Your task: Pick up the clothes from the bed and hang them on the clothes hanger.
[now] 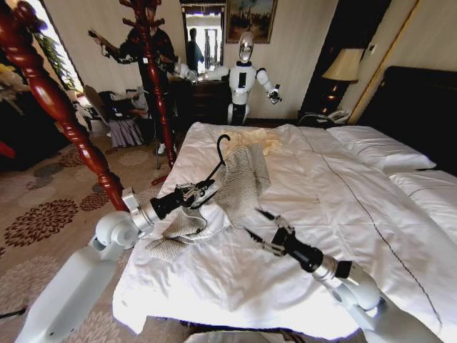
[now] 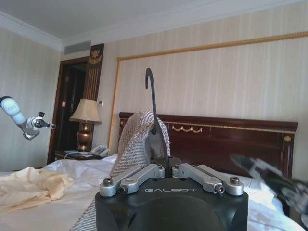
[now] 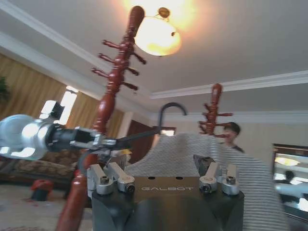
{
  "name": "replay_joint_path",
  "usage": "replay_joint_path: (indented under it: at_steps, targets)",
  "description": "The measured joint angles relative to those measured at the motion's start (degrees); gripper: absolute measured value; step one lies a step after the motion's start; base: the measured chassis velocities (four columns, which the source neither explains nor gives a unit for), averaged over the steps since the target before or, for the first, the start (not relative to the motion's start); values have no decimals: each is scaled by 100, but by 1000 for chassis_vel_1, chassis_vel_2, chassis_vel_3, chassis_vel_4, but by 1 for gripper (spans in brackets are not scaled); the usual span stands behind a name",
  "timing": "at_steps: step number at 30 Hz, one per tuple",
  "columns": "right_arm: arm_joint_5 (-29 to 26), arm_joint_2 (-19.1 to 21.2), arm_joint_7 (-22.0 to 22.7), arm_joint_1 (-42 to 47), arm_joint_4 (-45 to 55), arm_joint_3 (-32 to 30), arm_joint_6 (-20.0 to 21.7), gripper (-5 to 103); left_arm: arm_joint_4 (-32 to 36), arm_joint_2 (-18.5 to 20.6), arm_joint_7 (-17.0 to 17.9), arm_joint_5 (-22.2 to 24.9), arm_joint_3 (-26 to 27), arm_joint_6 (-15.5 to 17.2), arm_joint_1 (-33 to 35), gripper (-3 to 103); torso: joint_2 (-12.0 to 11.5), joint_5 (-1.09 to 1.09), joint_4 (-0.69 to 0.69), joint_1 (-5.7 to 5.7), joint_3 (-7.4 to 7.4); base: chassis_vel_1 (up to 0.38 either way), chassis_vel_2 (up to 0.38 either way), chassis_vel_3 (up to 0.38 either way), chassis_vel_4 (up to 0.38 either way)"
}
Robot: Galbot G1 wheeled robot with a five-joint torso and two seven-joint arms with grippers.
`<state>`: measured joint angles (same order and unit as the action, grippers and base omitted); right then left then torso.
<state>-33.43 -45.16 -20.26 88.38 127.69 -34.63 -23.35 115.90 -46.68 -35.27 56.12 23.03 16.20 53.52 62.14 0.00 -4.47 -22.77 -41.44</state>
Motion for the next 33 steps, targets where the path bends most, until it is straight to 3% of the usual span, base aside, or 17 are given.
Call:
replay_joint_path:
  at_steps: [2,3,6,10,11,14,16,20,25,33]
  targets:
    - [-78,65,210,-22,55,-53,56,83,-71,53,-132,-1,57,-1,-9,2,0,1,1,0,0,0,0,0,0]
    - [-279,163,331,-45,125,-113,107,93,-143,100,-291,-2,114,-1,-10,2,0,1,0,0,0,0,0,0,0]
    - [-685,337,283,-96,186,-192,126,97,-221,128,-531,-2,204,-1,18,2,0,1,-1,0,0,0,0,0,0]
    - [-1807,820,-524,-200,170,-463,176,100,-260,114,-963,-37,353,-7,116,2,0,0,0,0,0,0,0,0,0]
    - [-1807,820,-524,-200,170,-463,176,100,-260,114,-963,-37,353,-7,116,2,0,0,0,0,0,0,0,0,0]
    - [-2630,1286,-1560,-250,2,-882,551,100,-243,176,-1159,-102,410,-23,182,2,0,1,-1,0,0,0,0,0,0]
    - [-2727,1432,-1752,-297,-81,-995,628,100,-229,203,-1202,-102,425,-26,189,2,0,1,-1,0,0,0,0,0,0]
    - [-3000,2137,-2308,-553,-510,-1326,920,100,-84,372,-1300,-48,460,-40,236,2,0,2,-1,0,0,0,0,0,0]
    - [-3352,2700,-2797,-971,-1024,-1253,1022,100,143,546,-1405,15,386,-46,293,2,0,2,0,0,0,0,0,0,0]
    - [-3392,3247,-3593,-1454,-1798,-1144,1125,100,371,695,-1554,39,341,-76,318,2,0,1,0,0,0,0,0,0,0]
